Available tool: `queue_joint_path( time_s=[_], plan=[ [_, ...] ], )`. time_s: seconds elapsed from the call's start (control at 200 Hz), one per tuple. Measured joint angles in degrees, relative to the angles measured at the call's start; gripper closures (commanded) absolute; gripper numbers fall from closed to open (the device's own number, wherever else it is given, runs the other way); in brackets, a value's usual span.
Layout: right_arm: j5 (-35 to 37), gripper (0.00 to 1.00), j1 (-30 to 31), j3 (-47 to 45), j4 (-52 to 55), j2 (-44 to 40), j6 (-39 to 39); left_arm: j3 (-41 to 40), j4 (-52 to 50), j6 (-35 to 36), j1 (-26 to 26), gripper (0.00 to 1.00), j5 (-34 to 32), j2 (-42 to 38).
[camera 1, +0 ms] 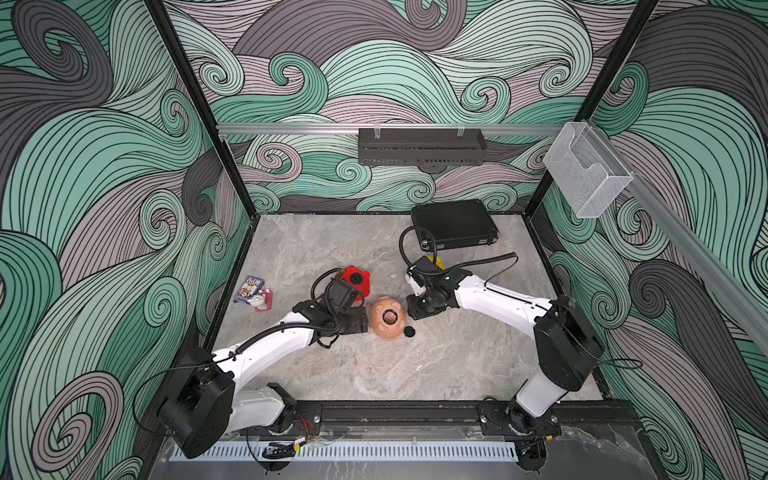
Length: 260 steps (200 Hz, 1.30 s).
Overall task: Close piggy banks
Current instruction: Move the knob to the center of the board.
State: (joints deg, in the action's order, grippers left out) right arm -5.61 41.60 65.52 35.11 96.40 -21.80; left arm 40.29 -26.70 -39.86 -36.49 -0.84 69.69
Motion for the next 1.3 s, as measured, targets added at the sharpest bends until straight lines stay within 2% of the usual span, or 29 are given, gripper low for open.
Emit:
queue_joint_path(
  time_s=[0.12, 0.585, 0.926, 1.301],
  plan=[
    [-1.27, 0.79, 0.0, -1.46, -0.87, 0.0, -1.14, -0.96, -1.07, 0.04, 0.0, 0.2, -0.15, -2.62],
    [-9.01, 0.79, 0.0, -6.45, -6.75, 0.28, -7.78, -1.55, -2.56, 0.42, 0.07, 0.2, -0.46, -3.96],
    [-10.95, 0.8, 0.0, -9.01, -9.31, 2.23, -10.36, -1.86, -2.51, 0.42, 0.09, 0.2, -0.44, -3.96],
    [-10.78, 0.8, 0.0, -9.09, -9.25, 3.37, -9.92, -1.86, -2.56, 0.44, 0.11, 0.2, -0.46, -3.96]
  ],
)
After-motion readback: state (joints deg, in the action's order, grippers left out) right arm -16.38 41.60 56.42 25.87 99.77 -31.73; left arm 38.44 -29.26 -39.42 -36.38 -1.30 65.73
